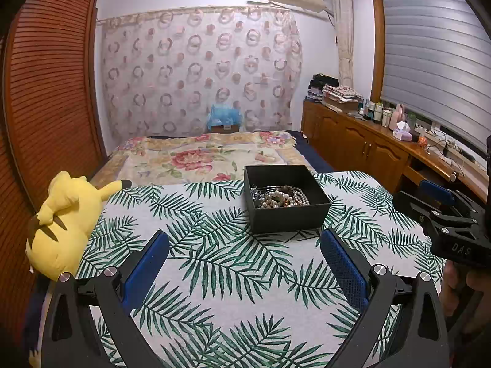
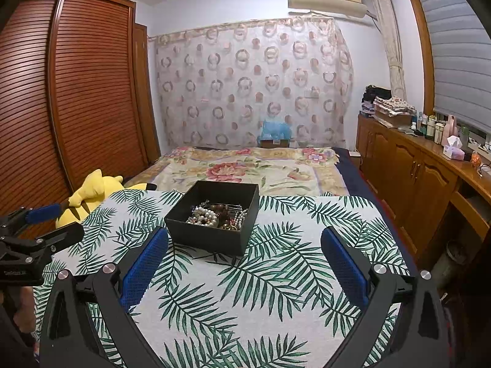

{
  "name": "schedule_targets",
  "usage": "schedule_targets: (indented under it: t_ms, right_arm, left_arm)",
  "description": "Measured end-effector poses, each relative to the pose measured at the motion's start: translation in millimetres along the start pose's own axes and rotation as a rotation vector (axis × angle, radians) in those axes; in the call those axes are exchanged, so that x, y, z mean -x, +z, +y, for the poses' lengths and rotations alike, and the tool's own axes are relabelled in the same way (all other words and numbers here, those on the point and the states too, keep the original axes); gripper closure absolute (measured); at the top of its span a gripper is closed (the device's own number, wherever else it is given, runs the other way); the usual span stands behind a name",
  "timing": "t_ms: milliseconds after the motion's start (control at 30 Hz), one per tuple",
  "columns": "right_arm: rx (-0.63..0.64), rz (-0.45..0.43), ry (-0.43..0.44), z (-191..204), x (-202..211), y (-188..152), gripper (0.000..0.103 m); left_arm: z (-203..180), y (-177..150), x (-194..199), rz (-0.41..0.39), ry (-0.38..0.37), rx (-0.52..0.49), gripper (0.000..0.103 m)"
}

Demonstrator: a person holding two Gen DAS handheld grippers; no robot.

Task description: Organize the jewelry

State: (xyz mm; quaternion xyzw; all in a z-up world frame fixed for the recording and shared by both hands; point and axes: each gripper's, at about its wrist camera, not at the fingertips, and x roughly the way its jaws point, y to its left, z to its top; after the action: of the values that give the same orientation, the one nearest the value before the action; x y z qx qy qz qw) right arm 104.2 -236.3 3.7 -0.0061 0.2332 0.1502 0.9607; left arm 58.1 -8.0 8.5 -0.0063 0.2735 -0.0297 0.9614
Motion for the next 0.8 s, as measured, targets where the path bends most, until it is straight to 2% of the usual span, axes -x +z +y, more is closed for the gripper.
schedule_targets:
  t_ms: [800]
  right_arm:
    - [-0.001, 0.0, 0.0, -0.6, 1.7, -0.8, 0.003]
  left_arm:
    - [0.7, 0.3, 1.1, -0.003, 0.0, 0.002, 0.008]
